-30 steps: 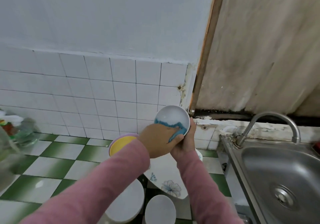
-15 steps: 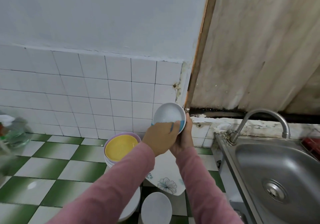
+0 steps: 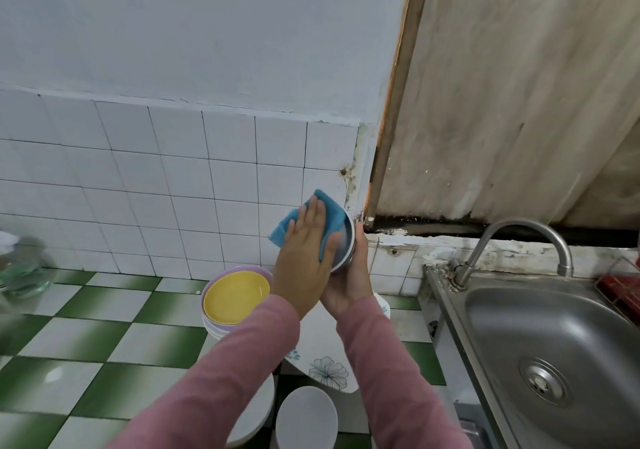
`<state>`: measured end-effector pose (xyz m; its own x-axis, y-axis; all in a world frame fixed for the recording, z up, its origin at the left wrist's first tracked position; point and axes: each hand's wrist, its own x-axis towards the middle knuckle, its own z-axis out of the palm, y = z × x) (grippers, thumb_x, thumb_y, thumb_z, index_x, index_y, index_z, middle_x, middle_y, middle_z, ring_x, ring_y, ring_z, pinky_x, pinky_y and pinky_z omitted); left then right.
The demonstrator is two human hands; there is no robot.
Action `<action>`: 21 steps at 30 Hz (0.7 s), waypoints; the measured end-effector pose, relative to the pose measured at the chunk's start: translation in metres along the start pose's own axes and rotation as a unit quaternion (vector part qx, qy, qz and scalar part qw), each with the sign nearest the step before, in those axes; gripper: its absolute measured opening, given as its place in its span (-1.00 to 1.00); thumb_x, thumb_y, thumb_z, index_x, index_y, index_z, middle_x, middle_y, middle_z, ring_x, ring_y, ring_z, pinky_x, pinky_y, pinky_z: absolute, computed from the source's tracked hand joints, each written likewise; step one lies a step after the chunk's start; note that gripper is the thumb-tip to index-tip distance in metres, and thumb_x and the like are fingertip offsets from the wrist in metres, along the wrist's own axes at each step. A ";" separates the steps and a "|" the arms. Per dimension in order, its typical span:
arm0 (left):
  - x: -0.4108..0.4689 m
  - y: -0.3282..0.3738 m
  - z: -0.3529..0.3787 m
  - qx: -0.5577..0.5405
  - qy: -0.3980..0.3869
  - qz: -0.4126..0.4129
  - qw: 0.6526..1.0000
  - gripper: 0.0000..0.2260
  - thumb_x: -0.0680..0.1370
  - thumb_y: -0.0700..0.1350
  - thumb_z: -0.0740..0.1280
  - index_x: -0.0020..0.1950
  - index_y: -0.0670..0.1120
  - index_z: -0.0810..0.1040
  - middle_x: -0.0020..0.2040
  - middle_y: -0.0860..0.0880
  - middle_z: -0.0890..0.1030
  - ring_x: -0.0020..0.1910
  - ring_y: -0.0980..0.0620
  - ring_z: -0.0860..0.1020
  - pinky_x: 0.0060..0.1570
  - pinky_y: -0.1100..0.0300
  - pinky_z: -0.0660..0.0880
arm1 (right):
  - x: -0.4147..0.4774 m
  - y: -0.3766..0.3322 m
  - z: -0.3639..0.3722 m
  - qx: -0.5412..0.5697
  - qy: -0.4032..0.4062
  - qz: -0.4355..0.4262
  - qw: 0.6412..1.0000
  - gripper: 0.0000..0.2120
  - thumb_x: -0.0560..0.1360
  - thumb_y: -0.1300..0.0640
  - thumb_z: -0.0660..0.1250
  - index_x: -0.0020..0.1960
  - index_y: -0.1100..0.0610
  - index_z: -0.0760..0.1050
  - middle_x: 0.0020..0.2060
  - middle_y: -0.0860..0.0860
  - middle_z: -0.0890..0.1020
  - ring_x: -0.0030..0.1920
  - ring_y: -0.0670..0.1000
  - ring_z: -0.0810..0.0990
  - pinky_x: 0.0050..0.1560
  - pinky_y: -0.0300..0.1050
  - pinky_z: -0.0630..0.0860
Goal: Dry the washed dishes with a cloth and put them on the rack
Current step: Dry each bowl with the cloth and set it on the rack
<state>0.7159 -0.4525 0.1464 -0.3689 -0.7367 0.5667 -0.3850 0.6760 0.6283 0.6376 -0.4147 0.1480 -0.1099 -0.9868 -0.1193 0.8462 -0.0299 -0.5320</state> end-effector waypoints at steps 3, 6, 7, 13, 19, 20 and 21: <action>-0.004 -0.008 0.001 0.135 -0.084 0.026 0.987 -0.37 0.55 0.24 -0.29 0.56 -0.01 -0.27 0.59 0.06 -0.24 0.54 0.17 -0.33 0.51 0.22 -0.32 | 0.001 -0.001 -0.004 -0.035 -0.007 -0.002 0.999 -0.33 0.54 -0.32 0.16 0.40 0.16 0.48 0.31 0.15 0.57 0.37 0.11 0.51 0.46 0.04 0.32; -0.004 -0.014 -0.004 0.182 -0.146 0.016 0.972 -0.31 0.50 0.28 -0.38 0.54 -0.04 -0.35 0.56 0.03 -0.35 0.53 0.12 -0.38 0.51 0.18 -0.35 | 0.002 0.000 -0.010 -0.055 -0.029 -0.007 0.998 -0.33 0.55 -0.31 0.16 0.45 0.15 0.43 0.37 0.14 0.52 0.41 0.11 0.46 0.52 0.07 0.23; -0.004 -0.015 -0.005 0.180 -0.164 0.016 0.970 -0.29 0.48 0.30 -0.40 0.54 -0.04 -0.35 0.55 0.03 -0.37 0.53 0.12 -0.38 0.51 0.17 -0.34 | 0.002 0.000 -0.011 -0.058 -0.032 -0.007 0.998 -0.34 0.55 -0.30 0.15 0.45 0.15 0.43 0.38 0.14 0.51 0.42 0.11 0.45 0.52 0.07 0.22; -0.003 -0.021 -0.013 0.192 -0.276 0.027 0.941 -0.14 0.43 0.47 -0.30 0.58 -0.03 -0.28 0.60 0.01 -0.23 0.57 0.11 -0.26 0.55 0.14 -0.22 | 0.006 0.004 -0.021 -0.093 -0.002 -0.009 0.996 -0.28 0.52 -0.32 0.18 0.46 0.19 0.40 0.38 0.20 0.50 0.40 0.14 0.46 0.49 0.08 0.28; -0.002 -0.011 -0.015 0.185 -0.242 0.057 0.951 -0.39 0.65 0.15 0.12 0.62 -0.07 0.02 0.60 0.00 0.12 0.56 0.04 0.15 0.49 0.20 0.06 | 0.010 -0.001 -0.024 -0.076 0.027 -0.011 0.997 -0.22 0.43 -0.32 0.24 0.39 0.27 0.44 0.30 0.26 0.55 0.35 0.18 0.51 0.43 0.04 0.38; -0.002 -0.010 -0.014 0.166 -0.226 0.059 0.958 -0.42 0.65 0.11 0.16 0.61 -0.05 0.08 0.57 0.00 0.22 0.51 0.01 0.26 0.44 0.19 0.18 | 0.011 -0.001 -0.025 -0.076 0.029 -0.011 0.997 -0.21 0.43 -0.32 0.25 0.39 0.28 0.43 0.31 0.27 0.54 0.34 0.18 0.52 0.41 0.03 0.42; -0.003 -0.009 -0.013 0.146 -0.211 0.058 0.965 -0.45 0.64 0.08 0.19 0.60 -0.02 0.14 0.52 0.00 0.34 0.44 -0.01 0.36 0.35 0.18 0.29 | 0.012 -0.002 -0.026 -0.072 0.031 -0.008 0.997 -0.20 0.42 -0.33 0.26 0.39 0.28 0.43 0.30 0.27 0.54 0.31 0.18 0.54 0.36 0.02 0.46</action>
<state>0.7312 -0.4563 0.1459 -0.7118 -0.6259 0.3187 -0.5187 0.7744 0.3623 0.6212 -0.4225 0.1259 -0.1588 -0.9745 -0.1585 0.7608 -0.0185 -0.6487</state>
